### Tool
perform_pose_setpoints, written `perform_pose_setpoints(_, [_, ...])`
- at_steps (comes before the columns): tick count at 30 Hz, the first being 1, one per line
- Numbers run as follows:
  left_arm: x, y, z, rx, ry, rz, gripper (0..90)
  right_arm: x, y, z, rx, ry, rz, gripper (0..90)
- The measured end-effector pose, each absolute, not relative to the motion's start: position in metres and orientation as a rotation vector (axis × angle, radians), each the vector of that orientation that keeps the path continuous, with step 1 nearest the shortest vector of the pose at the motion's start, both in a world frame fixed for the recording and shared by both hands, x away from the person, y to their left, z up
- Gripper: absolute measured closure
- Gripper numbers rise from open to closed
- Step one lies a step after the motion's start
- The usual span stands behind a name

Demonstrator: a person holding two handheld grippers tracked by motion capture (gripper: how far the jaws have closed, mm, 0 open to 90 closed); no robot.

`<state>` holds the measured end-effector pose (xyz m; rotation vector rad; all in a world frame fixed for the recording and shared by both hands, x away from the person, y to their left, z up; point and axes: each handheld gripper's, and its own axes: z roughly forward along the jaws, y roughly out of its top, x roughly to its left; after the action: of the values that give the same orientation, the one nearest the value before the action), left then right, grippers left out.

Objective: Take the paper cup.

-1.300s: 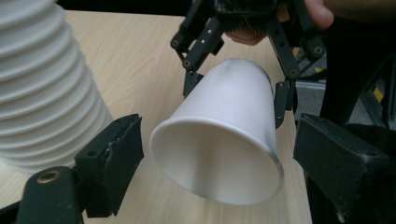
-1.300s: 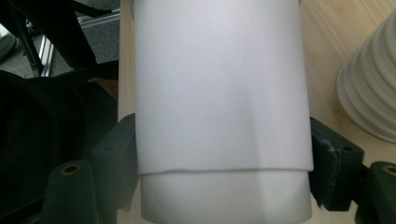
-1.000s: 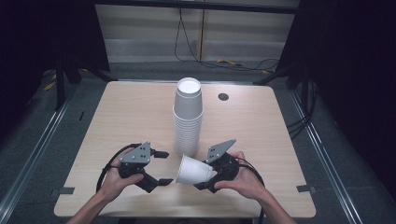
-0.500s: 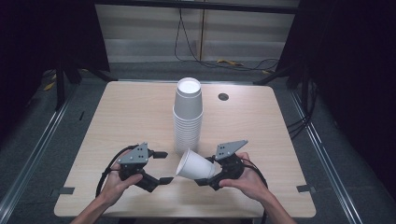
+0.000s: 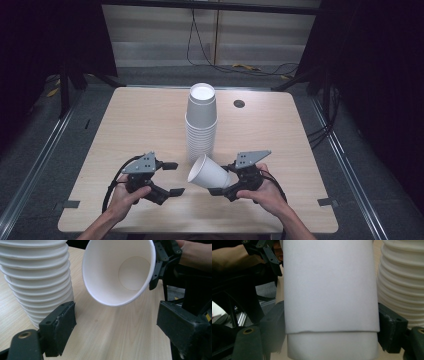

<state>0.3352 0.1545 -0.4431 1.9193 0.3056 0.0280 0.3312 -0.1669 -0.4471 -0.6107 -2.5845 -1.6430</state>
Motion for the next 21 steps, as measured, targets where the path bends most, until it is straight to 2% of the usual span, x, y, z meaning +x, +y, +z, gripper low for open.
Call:
perform_pose_setpoints(9, [0.334,0.1542,-0.4425,1.895,0.319,0.061,15.5,0.3301,-0.1673,-0.4502,-0.626,-2.519,-1.734,22.8])
perform_pose_setpoints(21, [0.3328,0.1528,-0.4422,1.837,0.328,0.032,15.5,0.3282,-0.1645,-0.455,-0.612,-2.466,-1.811,22.9])
